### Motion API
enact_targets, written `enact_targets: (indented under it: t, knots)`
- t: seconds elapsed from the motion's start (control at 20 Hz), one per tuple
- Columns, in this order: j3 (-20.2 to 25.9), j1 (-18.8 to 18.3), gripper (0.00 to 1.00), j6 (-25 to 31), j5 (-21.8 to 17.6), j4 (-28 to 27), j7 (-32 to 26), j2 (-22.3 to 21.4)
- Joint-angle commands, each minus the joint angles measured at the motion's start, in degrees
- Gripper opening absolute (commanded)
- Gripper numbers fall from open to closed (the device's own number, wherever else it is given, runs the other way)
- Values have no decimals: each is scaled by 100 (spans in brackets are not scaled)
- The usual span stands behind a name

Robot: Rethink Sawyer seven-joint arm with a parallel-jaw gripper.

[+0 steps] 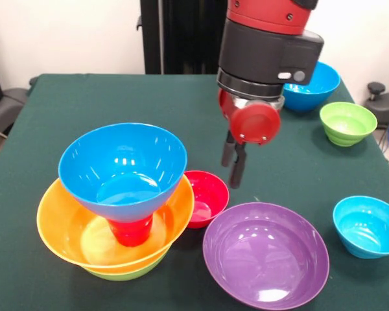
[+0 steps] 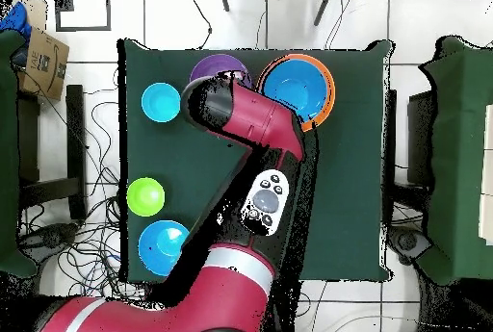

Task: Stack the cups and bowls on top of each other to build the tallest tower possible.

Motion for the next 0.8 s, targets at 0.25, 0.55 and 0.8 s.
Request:
enact_targets:
  t: [0.25, 0.55, 0.8]
  knots:
    - [1163, -74, 100, -121, 122, 763, 300, -79]
    - [1227, -25, 100, -251, 147, 750, 472, 3]
    - [1253, 27, 100, -323, 172, 733, 575, 51]
